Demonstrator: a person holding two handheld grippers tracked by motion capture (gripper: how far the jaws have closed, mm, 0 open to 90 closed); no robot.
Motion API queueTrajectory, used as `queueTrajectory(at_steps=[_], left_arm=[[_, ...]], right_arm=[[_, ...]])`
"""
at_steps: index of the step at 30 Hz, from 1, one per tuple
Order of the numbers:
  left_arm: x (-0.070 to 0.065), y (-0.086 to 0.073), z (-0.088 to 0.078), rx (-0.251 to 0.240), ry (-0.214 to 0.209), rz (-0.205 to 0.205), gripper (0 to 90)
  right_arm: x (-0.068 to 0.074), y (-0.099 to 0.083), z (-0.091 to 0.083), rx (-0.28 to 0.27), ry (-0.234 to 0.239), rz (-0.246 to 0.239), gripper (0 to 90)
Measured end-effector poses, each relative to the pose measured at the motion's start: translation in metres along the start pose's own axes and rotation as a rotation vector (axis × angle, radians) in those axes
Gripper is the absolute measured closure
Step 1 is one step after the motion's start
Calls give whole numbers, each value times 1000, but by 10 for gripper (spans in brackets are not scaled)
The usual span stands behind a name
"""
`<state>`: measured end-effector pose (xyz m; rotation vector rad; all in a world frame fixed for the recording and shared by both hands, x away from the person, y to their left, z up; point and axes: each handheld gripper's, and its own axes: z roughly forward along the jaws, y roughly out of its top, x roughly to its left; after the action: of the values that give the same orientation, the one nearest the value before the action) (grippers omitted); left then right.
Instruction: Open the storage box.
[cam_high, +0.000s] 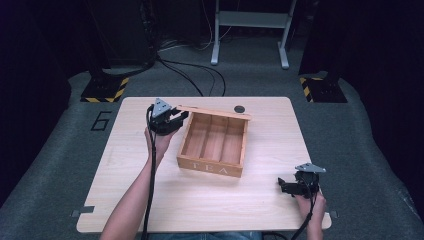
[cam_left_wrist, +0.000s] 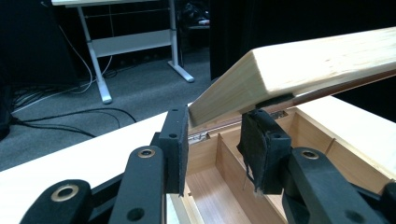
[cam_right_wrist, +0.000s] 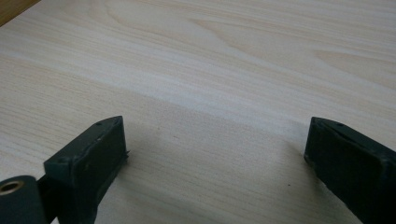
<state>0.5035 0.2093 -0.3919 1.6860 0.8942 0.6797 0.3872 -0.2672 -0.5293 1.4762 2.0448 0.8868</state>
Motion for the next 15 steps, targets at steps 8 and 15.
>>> queueTrajectory(at_steps=[8,15], left_arm=[[0,-1,-1,2,-2,-2,622],[0,-1,-1,8,-5,-2,622]], right_arm=[[0,0,0,1,0,3,51],[0,0,0,1,-1,3,51]])
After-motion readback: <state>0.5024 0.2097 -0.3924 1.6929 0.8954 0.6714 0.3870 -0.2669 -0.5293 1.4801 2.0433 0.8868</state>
